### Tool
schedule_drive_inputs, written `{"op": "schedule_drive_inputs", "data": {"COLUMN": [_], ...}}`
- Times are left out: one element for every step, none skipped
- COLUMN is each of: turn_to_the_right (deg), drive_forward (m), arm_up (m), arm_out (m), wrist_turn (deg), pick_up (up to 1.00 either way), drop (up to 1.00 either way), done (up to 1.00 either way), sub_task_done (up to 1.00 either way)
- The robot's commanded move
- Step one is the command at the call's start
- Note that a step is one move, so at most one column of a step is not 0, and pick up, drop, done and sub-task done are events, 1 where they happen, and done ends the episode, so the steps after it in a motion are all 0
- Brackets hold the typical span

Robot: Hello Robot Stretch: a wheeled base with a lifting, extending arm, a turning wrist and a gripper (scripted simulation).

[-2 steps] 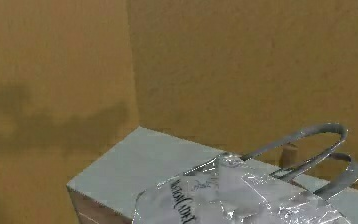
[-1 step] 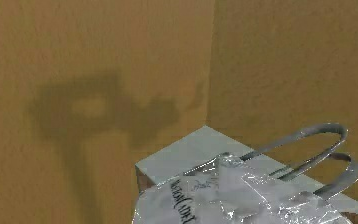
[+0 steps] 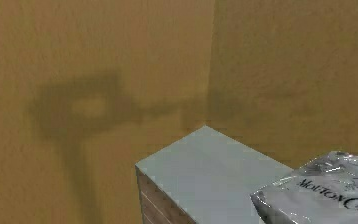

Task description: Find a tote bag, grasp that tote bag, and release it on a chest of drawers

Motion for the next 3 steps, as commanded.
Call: {"op": "schedule_drive_inputs", "data": {"turn_to_the_right": [0.0, 0.0, 0.0], "drive_forward": [0.00, 0.00, 0.00], "arm_up": [0.00, -0.28, 0.00], "arm_out": [0.00, 0.00, 0.00], "wrist_turn": [39.0, 0.0, 0.0], "pick_up": [0.00, 0.00, 0.00], "drop": [0.00, 0.00, 1.00], "done": [0.00, 0.00, 0.00], "sub_task_done": [0.00, 0.00, 0.00]}}
